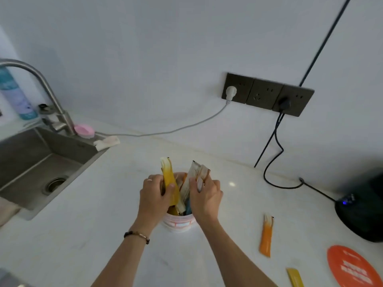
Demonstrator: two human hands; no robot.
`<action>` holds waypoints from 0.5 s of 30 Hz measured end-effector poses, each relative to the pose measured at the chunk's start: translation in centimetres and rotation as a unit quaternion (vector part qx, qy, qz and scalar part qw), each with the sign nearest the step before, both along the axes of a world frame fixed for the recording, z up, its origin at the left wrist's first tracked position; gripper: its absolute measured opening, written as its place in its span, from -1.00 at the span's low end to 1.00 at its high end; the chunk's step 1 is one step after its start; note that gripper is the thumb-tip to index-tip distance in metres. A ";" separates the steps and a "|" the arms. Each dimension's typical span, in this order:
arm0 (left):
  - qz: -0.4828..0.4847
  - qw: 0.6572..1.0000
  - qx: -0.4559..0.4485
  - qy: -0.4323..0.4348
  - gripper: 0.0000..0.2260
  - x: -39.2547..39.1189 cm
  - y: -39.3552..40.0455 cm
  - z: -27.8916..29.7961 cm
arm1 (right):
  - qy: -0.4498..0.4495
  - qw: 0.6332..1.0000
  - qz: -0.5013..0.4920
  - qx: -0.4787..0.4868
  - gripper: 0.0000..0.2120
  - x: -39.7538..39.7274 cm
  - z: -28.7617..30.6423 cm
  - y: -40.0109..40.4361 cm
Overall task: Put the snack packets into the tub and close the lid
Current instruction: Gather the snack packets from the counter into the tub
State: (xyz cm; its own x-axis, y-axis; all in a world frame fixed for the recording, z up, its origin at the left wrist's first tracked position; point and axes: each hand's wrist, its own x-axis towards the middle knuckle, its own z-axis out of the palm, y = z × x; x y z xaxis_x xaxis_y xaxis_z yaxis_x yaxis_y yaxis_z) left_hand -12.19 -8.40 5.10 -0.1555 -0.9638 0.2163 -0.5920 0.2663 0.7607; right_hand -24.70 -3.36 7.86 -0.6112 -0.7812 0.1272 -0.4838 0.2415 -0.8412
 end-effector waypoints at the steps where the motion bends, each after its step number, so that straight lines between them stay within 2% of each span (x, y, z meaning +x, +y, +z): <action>1: -0.014 1.000 0.002 0.017 -0.78 0.3 0.0 -0.4 | 0.050 0.998 -0.011 0.027 -0.79 -0.2 -0.5 0.0; 4: -0.024 0.998 0.013 0.061 -0.84 0.2 -0.2 -1.1 | 0.116 0.991 0.011 0.072 -0.72 -0.7 -0.7 0.0; 7: -0.035 0.998 0.029 0.045 -0.83 -0.2 -0.4 -1.2 | 0.138 0.974 0.075 0.162 -0.61 -1.2 -0.7 -0.6; 9: -0.046 0.997 0.059 0.037 -0.62 0.3 -0.5 -1.3 | 0.157 0.963 0.096 0.197 -0.44 -1.4 -0.7 -0.9; 11: -0.055 0.995 0.078 0.037 -0.40 0.9 -1.0 -1.4 | 0.128 0.973 0.090 0.170 -0.31 -1.5 -0.7 -1.2; 13: -0.081 0.995 0.062 0.002 -0.36 1.1 -2.0 -1.2 | 0.127 0.975 0.111 0.143 -0.46 -1.7 -1.1 -1.5; 15: -0.116 0.991 0.044 -0.058 -0.46 0.8 -3.1 -0.8 | 0.214 0.947 0.170 0.168 -0.57 -1.7 -1.8 -1.5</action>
